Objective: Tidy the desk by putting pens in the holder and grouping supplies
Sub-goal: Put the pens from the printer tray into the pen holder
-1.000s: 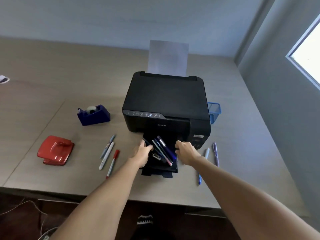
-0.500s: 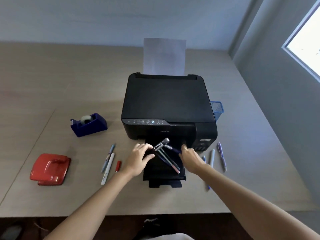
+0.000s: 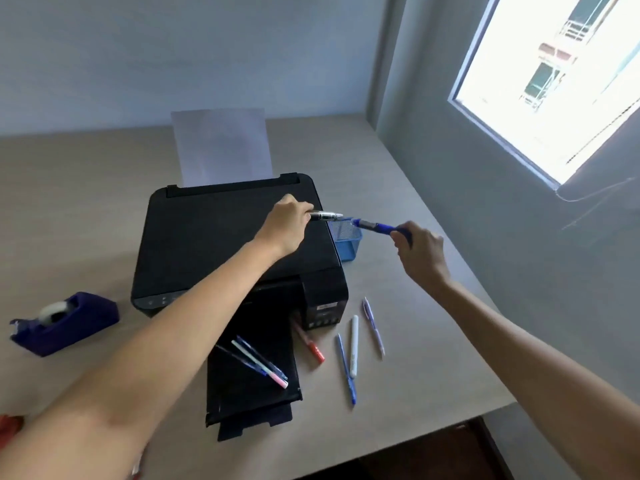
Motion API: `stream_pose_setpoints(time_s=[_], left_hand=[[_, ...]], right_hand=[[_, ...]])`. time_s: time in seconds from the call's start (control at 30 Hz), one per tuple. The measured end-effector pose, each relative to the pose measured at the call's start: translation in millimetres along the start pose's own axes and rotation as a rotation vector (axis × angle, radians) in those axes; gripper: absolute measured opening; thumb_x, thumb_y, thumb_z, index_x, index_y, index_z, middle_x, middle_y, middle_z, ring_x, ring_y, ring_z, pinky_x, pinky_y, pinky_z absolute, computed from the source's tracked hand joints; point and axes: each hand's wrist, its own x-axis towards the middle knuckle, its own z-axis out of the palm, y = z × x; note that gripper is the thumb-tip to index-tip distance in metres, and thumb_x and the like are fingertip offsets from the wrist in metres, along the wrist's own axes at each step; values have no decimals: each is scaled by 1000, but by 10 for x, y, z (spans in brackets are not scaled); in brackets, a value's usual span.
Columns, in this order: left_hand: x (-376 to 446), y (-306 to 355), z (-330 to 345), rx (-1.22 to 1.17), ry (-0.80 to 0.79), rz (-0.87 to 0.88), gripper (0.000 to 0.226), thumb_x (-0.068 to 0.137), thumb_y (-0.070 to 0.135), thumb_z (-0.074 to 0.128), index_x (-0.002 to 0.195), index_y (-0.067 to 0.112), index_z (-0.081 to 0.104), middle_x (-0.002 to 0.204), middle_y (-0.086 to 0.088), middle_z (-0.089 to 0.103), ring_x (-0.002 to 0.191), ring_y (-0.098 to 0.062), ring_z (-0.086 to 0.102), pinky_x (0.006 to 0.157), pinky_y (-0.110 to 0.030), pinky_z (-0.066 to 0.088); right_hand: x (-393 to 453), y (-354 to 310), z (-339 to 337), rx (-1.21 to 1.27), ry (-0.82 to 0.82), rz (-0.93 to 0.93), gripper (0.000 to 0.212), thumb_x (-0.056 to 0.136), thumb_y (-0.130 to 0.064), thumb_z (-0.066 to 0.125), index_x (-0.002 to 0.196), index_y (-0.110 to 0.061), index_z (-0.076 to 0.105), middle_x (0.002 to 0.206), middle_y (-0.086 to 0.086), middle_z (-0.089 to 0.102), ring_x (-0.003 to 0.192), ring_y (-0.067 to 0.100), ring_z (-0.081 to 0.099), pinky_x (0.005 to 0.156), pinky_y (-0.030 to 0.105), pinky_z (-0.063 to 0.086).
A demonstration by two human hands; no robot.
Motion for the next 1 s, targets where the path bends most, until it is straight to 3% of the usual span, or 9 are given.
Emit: stream_pose_setpoints(time_s=[0.2,0.33,0.5,0.57,0.67,0.77,0.83,0.9,1.0], left_hand=[[664,418,595,249,-121,-57,13,86,-6,60,98,-2,63,99,-19,67,84,-32,66,72,-40,54],[903,507,888,389,-198,-63,21,80,-15,60,97,-3,63,101,-20,65,91,-36,67,72,-40,54],[973,488,1101,459,-283,-89,26,82,-12,57,104,0,62,105,-19,64,95,-36,65,78,-41,53],[964,472,1116,455,-275,-86,26,84,-12,53,105,1,62,106,-19,64,96,-36,65,78,-41,53],[935,432,1094,434,-243,-69,29,86,-11,54,110,1,63,108,-18,65,97,-35,66,81,-42,56],[836,437,966,333,-162,-57,24,88,-6,57,108,1,66,109,-17,66,94,-34,66,81,-43,57],[672,488,809,232,-63,-43,18,89,3,58,105,4,67,106,-13,66,91,-31,65,79,-41,56],[377,568,663,129,-10,-29,13,89,10,61,99,6,68,100,-10,68,87,-26,65,76,-34,54],[-292,627,670,50,-158,-38,11,84,15,64,91,9,71,94,-8,73,84,-21,67,77,-29,53]], right_hand=[[703,232,494,-21,-132,84,22,92,-16,55,96,2,67,93,26,68,83,38,57,65,32,39],[960,304,757,-32,-257,56,18,90,-14,57,96,2,65,96,23,67,76,28,48,66,31,38],[1048,384,920,-28,-361,32,17,90,-3,51,100,-1,64,100,21,68,79,30,52,64,29,36],[1053,396,939,-14,-387,26,22,91,-1,48,105,-4,64,103,21,67,80,28,50,66,28,36],[1042,409,908,-28,-389,0,35,91,5,44,117,-9,63,111,20,66,96,33,59,69,28,39],[973,391,773,37,-339,-1,36,93,2,42,121,-11,61,107,19,69,91,29,54,75,30,43],[872,420,675,82,-293,24,29,94,-4,44,115,-9,64,100,18,70,97,30,51,80,32,45],[706,522,623,93,-273,56,25,91,-5,45,100,-7,68,91,18,71,93,32,57,75,30,48],[252,757,703,-39,-410,100,25,84,-1,46,84,-2,72,84,22,72,82,36,66,72,32,54]])
